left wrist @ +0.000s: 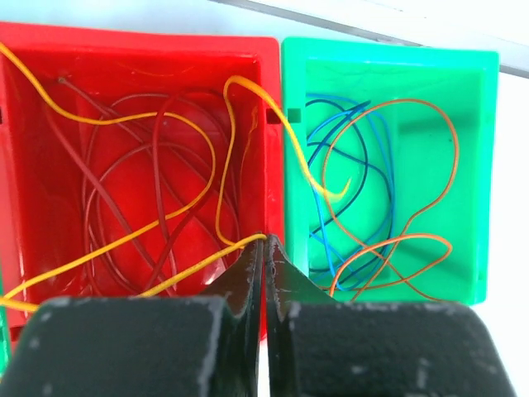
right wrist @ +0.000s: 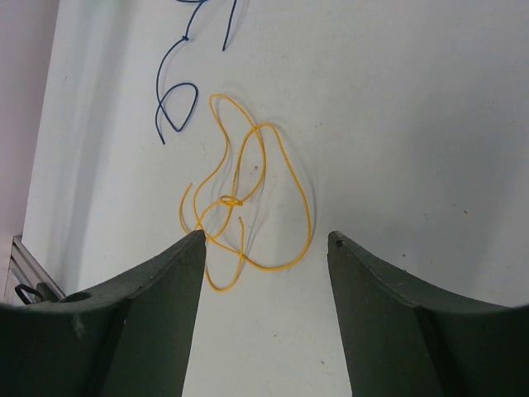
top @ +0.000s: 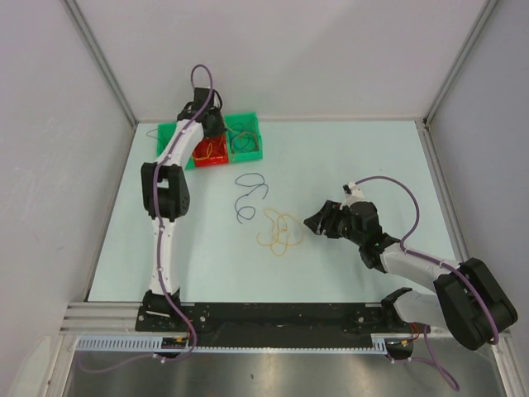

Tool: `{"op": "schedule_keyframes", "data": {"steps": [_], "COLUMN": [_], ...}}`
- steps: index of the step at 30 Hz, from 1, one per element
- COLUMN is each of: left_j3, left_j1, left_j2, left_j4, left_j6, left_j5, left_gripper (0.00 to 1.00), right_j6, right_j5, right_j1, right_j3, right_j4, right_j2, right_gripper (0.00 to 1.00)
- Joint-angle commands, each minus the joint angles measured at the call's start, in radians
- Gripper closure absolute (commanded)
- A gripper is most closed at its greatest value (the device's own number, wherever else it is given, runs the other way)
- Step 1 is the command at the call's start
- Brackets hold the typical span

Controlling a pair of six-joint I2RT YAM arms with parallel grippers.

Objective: Untangle the cables
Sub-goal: Place the cable in the bin.

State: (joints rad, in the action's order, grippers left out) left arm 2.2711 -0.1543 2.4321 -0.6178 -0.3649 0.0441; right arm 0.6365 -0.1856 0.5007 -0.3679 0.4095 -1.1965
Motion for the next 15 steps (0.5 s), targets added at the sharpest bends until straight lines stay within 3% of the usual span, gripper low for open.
{"op": "schedule_keyframes", "data": {"steps": [1,5,8,15], "left_j3": [0.018,0.015,0.011,0.01], "left_j1": [0.012,0.013,0.013,0.013], "left_j2": [0.041,0.015,-0.022,-0.143], "left_j4": [-0.082,-0.089,-0.1,-0.154], "left_j6": [0.014,0.007,0.007,0.011], "left_j5": [-0.007,-0.003,0.005,0.069], "left_gripper": [0.98,0.9,0.72,0.51], "right_j6": [0.006,0.006,0.006,0.003], "right_j5": [-0.005,-0.006,-0.005,-0.005], "right_j1": [-0.004,-0.004,-0.004,-0.004], "right_j3": [0.001,0.001,0.003,0.003], "right_j4": [0.026,0.026,0.025,0.025], "right_j2": [0.014,0.014,0.015,0.017], "right_gripper": [0.35,0.34,0.35,0.35]}}
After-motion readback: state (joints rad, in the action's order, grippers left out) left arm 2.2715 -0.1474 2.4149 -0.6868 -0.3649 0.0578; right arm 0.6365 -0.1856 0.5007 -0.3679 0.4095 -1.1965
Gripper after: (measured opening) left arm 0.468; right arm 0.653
